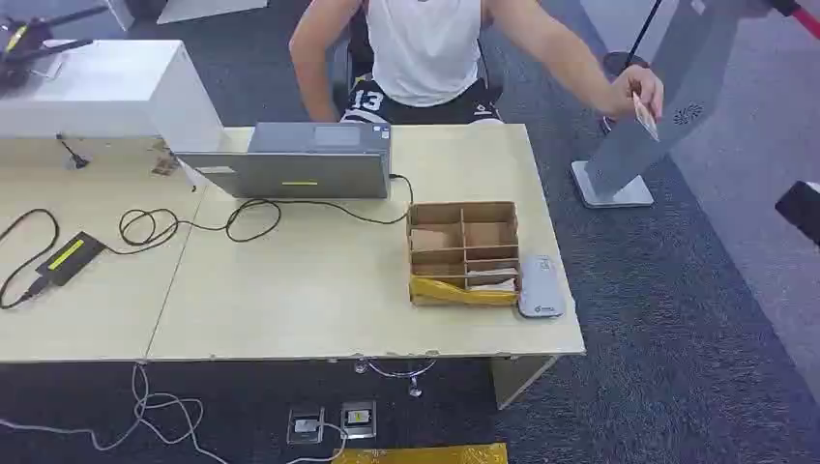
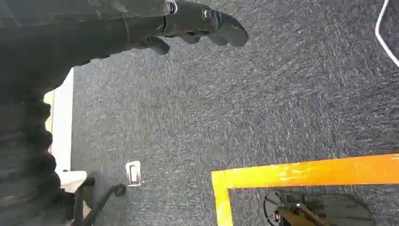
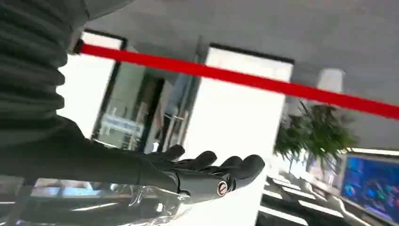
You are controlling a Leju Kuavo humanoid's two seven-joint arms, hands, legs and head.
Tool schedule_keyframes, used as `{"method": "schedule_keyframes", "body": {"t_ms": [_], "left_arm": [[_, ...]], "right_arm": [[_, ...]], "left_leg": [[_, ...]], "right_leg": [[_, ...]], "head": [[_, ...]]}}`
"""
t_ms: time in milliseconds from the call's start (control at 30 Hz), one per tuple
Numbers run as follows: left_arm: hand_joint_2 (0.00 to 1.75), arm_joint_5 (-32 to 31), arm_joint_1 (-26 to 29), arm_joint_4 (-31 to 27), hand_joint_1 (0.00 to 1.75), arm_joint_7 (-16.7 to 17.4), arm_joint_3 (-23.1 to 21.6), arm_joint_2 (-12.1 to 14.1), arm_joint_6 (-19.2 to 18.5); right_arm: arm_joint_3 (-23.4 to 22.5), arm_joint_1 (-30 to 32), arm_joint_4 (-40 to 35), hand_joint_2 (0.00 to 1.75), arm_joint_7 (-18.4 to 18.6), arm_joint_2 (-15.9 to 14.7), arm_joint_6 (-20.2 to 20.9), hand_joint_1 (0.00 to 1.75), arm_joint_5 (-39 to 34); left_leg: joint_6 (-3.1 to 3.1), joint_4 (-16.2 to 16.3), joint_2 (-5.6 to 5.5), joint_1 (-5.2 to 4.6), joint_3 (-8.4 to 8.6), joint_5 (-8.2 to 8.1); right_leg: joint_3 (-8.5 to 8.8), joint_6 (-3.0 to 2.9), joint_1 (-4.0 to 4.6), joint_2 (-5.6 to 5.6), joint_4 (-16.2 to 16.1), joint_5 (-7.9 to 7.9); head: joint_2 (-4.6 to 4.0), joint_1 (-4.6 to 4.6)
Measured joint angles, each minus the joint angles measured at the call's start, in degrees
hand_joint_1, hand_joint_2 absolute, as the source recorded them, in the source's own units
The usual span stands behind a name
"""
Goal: Pass the card to the sensor for recognition and then transmit it.
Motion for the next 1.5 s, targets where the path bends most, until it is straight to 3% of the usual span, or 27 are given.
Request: {"method": "schedule_keyframes", "body": {"t_ms": [167,467,900,1033,1133,1333,1500], "left_arm": [[1.75,0.2,0.1,0.0,0.0,0.0,0.0,-0.1,0.0],[1.75,0.7,0.1,0.0,0.0,0.0,0.0,-0.1,0.0],[1.75,0.0,0.0,0.0,0.0,-0.1,-0.2,-0.1,-0.5],[1.75,-0.8,-0.1,0.0,0.0,-0.1,-0.9,-0.1,-0.6],[1.75,-1.4,-0.4,0.0,0.0,-0.1,-1.5,-0.1,-0.8],[1.75,-2.3,-1.2,0.0,0.0,0.7,-2.5,-0.1,-1.1],[1.75,-3.0,-1.4,0.0,0.0,1.2,-3.1,-0.2,-1.6]], "right_arm": [[5.1,-6.0,-2.1,1.75,0.0,-1.4,0.4,0.0,-1.0],[18.3,-18.9,-4.4,1.75,0.0,-3.2,-1.5,0.0,-4.2],[39.8,-35.6,-4.7,1.75,0.0,-2.5,-1.3,0.0,-7.4],[47.3,-39.7,-3.3,1.75,-0.2,-0.9,-2.0,0.0,-8.8],[54.0,-42.2,-1.1,1.75,-0.3,1.6,-6.5,0.0,-10.8],[66.5,-44.0,5.5,1.75,-3.0,9.2,-23.5,0.0,-14.0],[72.5,-42.2,11.2,1.75,-6.7,16.4,-36.3,0.0,-12.9]], "left_leg": [[-0.02,0.0,-0.18,0.08,-0.07,0.02],[-0.03,0.0,-0.16,0.1,-0.11,0.03],[-0.05,0.0,-0.18,0.15,-0.14,0.04],[-0.05,0.0,-0.17,0.18,-0.17,0.04],[-0.11,0.0,-0.17,0.22,-0.18,0.08],[-0.19,0.0,-0.23,0.35,-0.17,0.13],[-0.22,0.0,-0.27,0.43,-0.16,0.14]], "right_leg": [[0.0,0.0,0.09,-0.12,0.0,-0.01],[-0.03,-0.01,0.11,-0.09,0.0,-0.01],[-0.04,-0.01,0.15,-0.1,0.0,-0.01],[-0.03,-0.02,0.18,-0.09,0.0,-0.01],[-0.03,-0.02,0.22,-0.09,0.0,-0.01],[-0.02,-0.03,0.34,-0.11,0.0,-0.01],[-0.03,-0.06,0.42,-0.13,0.0,-0.02]], "head": [[0.02,0.04],[0.02,0.09],[0.0,0.07],[0.0,0.13],[0.02,0.11],[0.0,0.09],[0.02,0.13]]}}
